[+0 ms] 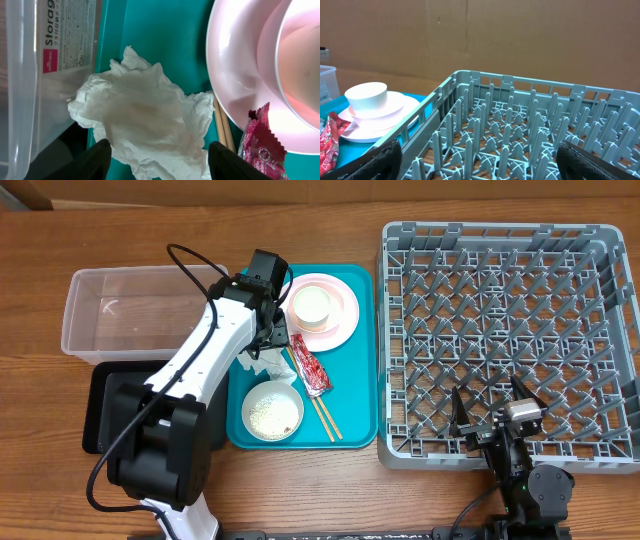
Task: Sort waste into correct bins and load items into the dishwasher
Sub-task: 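Reach the left gripper to the white tissue on the teal tray, then grasp the tissue and drop it into the clear plastic bin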
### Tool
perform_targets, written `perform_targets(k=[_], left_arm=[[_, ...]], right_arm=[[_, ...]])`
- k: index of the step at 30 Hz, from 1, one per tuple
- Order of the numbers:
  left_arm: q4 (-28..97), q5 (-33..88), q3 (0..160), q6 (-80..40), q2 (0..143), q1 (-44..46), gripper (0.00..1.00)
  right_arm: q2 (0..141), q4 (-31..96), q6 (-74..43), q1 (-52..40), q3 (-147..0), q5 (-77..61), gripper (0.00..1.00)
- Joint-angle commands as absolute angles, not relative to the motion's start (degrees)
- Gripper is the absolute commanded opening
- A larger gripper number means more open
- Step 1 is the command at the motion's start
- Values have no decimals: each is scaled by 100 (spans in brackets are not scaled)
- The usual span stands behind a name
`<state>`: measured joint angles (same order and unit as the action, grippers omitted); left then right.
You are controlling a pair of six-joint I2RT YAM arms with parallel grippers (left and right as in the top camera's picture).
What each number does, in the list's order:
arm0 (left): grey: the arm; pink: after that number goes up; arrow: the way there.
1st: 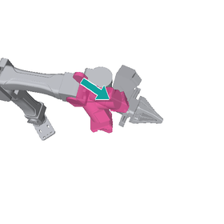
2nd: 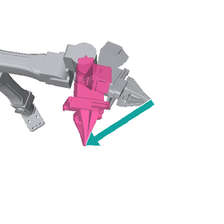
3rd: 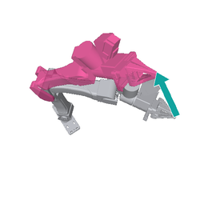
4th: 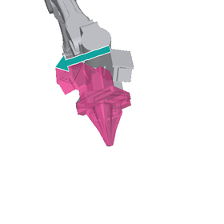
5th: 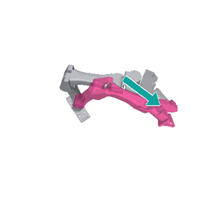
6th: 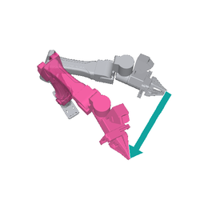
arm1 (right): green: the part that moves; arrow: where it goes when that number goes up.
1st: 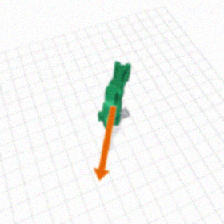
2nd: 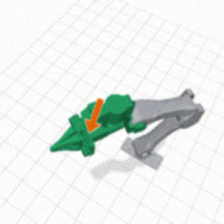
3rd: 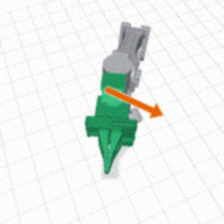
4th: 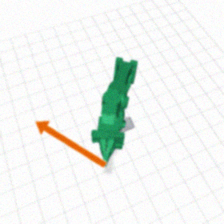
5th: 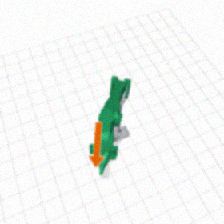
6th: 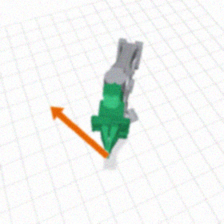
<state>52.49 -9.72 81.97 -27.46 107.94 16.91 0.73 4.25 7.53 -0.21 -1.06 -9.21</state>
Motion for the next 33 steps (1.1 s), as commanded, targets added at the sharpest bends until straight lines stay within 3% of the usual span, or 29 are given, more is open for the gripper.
perform_targets(k=[1, 12, 15, 17, 19, 22, 28, 30, 33], left_arm=[[5258, -1092, 8169, -2989, 10847, 1708, 64], [4934, -1098, 7655, -3048, 10847, 1706, 64], [4713, -1100, 7463, -3048, 10847, 1706, 81], [4606, -1100, 7393, -3048, 10847, 1706, 80], [4563, -1098, 7389, -3048, 10847, 1706, 68], [4510, -1096, 7389, -3046, 10847, 1706, 61], [4523, -1096, 7448, -2998, 10842, 1695, 22], [4622, -1096, 7564, -2917, 10842, 1688, 4], [4941, -1094, 7929, -2873, 10840, 1688, 4]], right_arm=[[16, 395, 753, -64, -45, -950, 100], [16, 397, 753, -64, -45, -950, 100], [16, 397, 753, -64, -45, -950, 100], [16, 397, 753, -64, -45, -950, 100], [16, 397, 753, -64, -45, -950, 100], [16, 395, 753, -64, -45, -950, 100], [16, 395, 751, -64, -45, -950, 100], [16, 397, 753, -64, -45, -950, 100], [16, 395, 753, -64, -45, -950, 100]])
